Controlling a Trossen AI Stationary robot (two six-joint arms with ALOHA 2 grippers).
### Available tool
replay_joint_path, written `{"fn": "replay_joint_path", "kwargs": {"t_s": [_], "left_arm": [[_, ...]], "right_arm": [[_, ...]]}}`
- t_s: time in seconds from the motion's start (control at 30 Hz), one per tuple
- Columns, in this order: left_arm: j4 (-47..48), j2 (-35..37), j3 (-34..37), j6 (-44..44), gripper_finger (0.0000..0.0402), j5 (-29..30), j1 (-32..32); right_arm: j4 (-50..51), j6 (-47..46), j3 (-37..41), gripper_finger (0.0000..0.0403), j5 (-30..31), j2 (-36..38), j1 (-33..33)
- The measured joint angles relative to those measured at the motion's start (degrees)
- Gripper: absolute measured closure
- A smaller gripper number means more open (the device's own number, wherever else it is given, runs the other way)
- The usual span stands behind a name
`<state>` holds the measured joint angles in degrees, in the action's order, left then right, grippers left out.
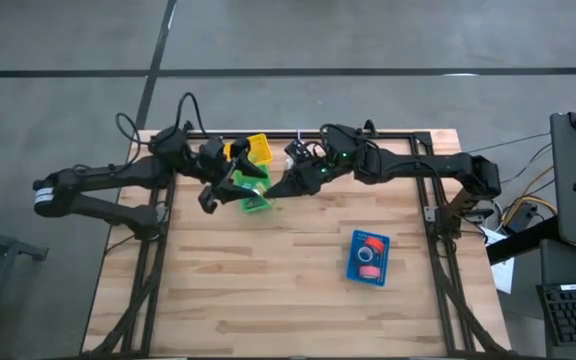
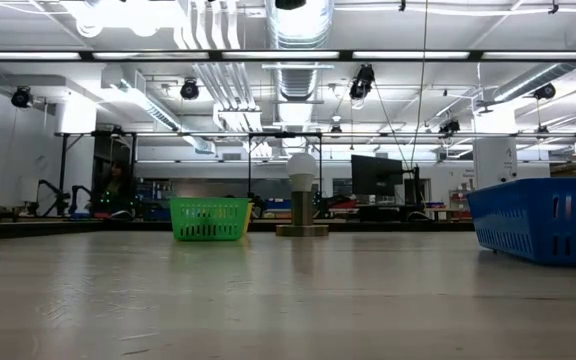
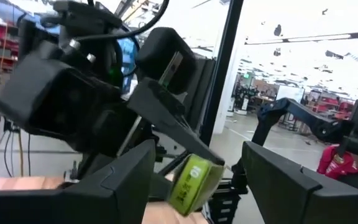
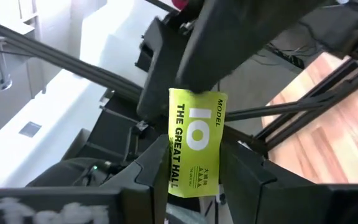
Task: Pick and place Stapler, Stapler remover, tape
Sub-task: Put the light green staple box into the yellow bin
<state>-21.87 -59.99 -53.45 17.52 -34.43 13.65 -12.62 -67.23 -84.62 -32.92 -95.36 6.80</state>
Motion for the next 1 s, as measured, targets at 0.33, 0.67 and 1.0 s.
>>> {"fn": "replay_joint_path", "kwargs": {"t_s": [0.33,0.67,1.0], "left_arm": [[3.6,0.0,0.0,0.3,0.0263,-1.3,0.0],[3.1,0.1,0.1,1.5,0.0352,-1.9,0.1],[3.8,1.7,0.1,8.6,0.034,-1.5,2.8]], "right_arm": [[-1.6,0.3,0.0,0.0289,-0.4,-0.3,0.5],[-1.5,-1.0,0.0,0.0269,1.0,-0.3,0.7],[-0.9,1.4,-0.1,0.015,1.6,0.0,1.0]]}}
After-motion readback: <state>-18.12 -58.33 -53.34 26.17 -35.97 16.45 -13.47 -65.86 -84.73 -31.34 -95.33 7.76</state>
